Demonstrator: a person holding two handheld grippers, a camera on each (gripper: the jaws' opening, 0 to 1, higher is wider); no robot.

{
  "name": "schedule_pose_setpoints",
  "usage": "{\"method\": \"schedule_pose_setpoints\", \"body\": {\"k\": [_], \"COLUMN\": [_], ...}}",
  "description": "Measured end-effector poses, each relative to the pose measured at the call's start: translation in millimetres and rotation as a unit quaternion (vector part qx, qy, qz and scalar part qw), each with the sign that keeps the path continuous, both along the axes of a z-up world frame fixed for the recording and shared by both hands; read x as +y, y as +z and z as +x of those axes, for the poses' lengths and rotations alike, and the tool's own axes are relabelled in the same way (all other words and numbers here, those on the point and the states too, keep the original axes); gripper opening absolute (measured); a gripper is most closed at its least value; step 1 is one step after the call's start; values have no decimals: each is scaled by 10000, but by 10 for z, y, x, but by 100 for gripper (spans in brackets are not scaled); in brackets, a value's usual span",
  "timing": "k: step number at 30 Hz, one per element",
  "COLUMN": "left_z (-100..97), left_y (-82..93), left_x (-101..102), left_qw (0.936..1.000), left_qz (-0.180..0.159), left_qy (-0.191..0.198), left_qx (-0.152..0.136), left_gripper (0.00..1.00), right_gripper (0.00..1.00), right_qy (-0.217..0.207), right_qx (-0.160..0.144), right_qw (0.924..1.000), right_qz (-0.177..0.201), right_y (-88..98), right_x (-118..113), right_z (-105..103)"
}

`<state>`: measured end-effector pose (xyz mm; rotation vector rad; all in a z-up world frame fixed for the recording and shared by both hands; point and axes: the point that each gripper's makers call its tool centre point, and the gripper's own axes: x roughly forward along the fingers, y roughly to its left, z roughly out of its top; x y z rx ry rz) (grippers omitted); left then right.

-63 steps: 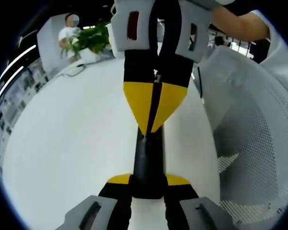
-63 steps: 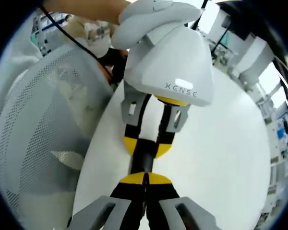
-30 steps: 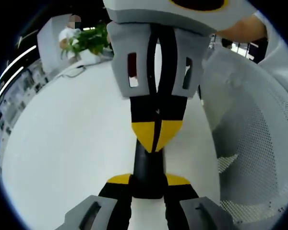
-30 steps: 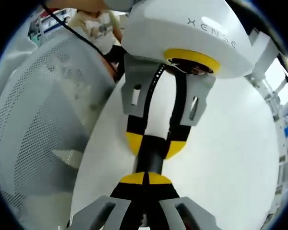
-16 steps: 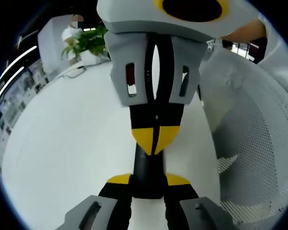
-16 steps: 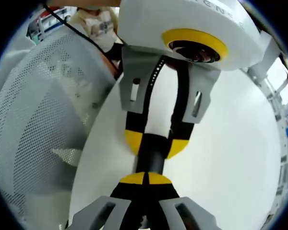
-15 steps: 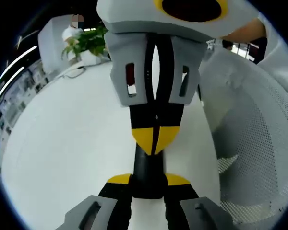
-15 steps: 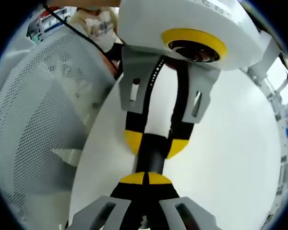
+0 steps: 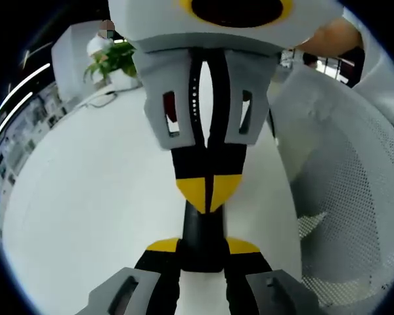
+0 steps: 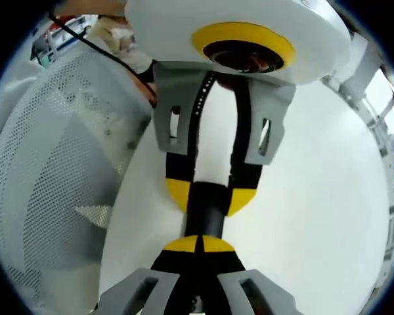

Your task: Press the specified remote control buttons in sequence, fully releasing each button before pressing the next.

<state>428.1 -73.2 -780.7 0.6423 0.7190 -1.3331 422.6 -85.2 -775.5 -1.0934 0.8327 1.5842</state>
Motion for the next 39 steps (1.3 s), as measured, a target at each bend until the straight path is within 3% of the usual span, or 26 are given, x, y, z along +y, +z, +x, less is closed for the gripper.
{"method": "schedule_pose_setpoints", "body": {"k": [21, 25, 39], "left_z": [-1, 1, -4], "left_y": [2, 3, 1], "left_x": [-3, 1, 5], "left_qw": [10000, 10000, 9999], "left_qz": [81, 90, 112], "left_qy": [-26, -20, -24], "left_qx": [6, 2, -4], "left_gripper": [24, 24, 24], "right_gripper": [0, 0, 0], "right_qy": [-39, -139, -218], "right_qx": [-117, -21, -251], "right_qw": [9997, 9991, 9982], "right_qz": [208, 399, 500], "right_y": [26, 87, 172], "right_x": [5, 46, 15], "right_z": [-21, -48, 13]}}
